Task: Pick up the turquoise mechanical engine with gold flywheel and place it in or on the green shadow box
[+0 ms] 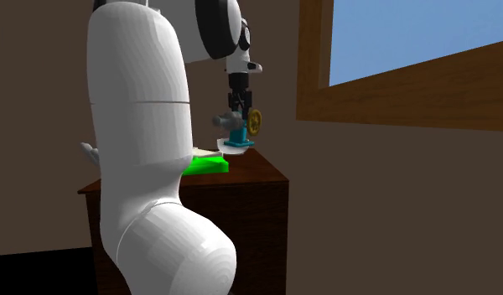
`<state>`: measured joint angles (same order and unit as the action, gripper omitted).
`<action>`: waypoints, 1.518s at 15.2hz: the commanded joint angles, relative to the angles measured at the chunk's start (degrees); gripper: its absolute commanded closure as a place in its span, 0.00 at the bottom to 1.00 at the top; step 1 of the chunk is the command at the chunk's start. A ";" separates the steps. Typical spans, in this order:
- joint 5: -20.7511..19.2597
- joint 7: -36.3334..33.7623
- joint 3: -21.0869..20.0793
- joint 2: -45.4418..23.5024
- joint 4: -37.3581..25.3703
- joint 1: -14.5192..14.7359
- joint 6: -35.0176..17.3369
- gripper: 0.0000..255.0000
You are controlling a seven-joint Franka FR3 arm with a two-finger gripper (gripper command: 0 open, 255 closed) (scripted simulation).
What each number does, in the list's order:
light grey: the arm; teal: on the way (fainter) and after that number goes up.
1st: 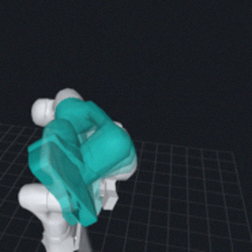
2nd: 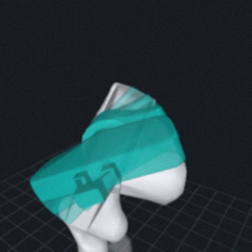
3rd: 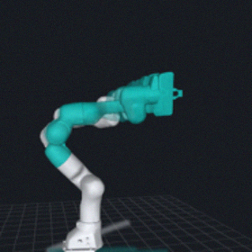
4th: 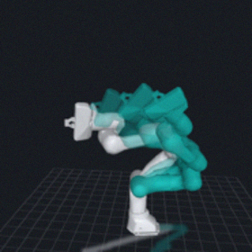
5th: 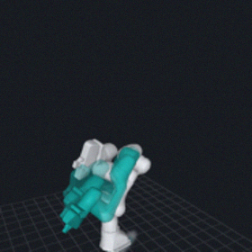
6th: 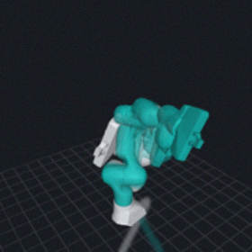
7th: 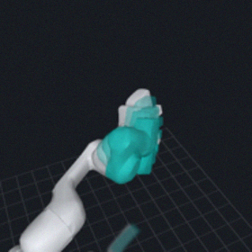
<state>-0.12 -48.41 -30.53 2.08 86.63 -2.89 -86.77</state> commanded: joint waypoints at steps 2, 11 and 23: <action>-1.06 -3.38 -1.83 -1.83 -3.17 1.64 1.58 1.00; -9.88 -19.33 -9.21 -14.55 -19.82 13.09 8.67 1.00; -14.54 -27.04 -10.79 -20.99 -23.42 20.88 7.60 1.00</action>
<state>-15.14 -75.48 -41.26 -19.55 61.47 18.64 -77.87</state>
